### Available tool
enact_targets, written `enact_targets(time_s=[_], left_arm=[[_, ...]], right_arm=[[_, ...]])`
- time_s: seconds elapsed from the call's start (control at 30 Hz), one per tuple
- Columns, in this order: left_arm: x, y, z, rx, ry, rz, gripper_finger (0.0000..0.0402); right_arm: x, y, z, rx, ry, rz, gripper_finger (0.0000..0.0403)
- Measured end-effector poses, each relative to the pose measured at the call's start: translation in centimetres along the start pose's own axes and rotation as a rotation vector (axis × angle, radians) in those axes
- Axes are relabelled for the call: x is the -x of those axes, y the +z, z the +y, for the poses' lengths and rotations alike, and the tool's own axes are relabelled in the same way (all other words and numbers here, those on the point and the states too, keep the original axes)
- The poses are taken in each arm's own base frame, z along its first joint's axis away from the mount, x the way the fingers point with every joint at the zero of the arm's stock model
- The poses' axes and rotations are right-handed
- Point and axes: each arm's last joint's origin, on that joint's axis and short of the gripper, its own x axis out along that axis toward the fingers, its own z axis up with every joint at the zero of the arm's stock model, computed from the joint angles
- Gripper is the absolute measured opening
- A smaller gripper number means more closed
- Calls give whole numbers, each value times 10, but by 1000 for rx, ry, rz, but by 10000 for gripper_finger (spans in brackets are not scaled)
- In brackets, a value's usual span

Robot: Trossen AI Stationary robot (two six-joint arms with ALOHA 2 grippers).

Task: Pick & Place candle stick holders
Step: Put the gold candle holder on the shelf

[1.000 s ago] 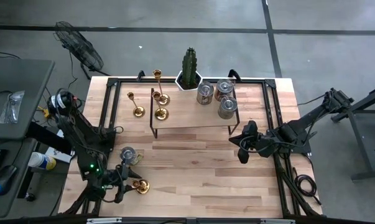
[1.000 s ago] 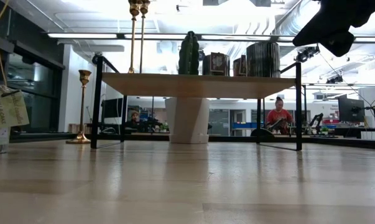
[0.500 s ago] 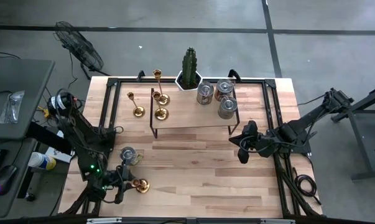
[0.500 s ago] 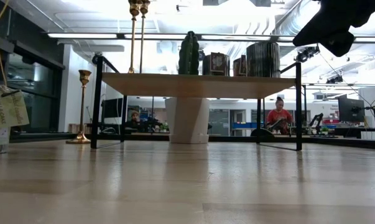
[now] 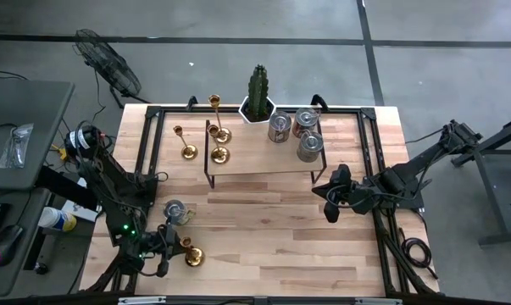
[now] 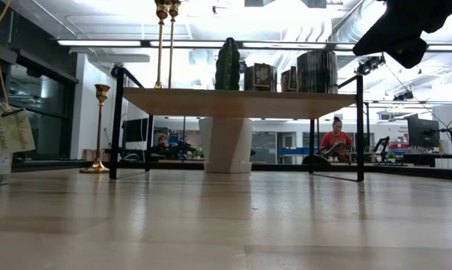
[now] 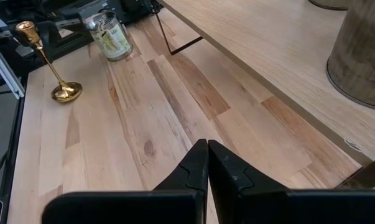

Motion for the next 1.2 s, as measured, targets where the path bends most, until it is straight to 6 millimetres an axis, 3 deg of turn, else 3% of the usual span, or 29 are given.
enact_targets(time_s=[0.27,0.67,0.8,1.0,1.2], left_arm=[[-12,23,-3,6,68,-136,8],[-62,112,12,-42,119,-111,8],[-70,142,19,-71,134,-142,8],[-77,177,30,-95,120,-170,8],[-79,201,38,-122,133,-207,7]], right_arm=[[-1,2,3,-29,31,-12,3],[-22,9,36,125,169,-160,14],[-36,3,45,133,191,-165,49],[-58,-2,61,126,272,-207,134],[-88,10,70,103,287,-254,207]])
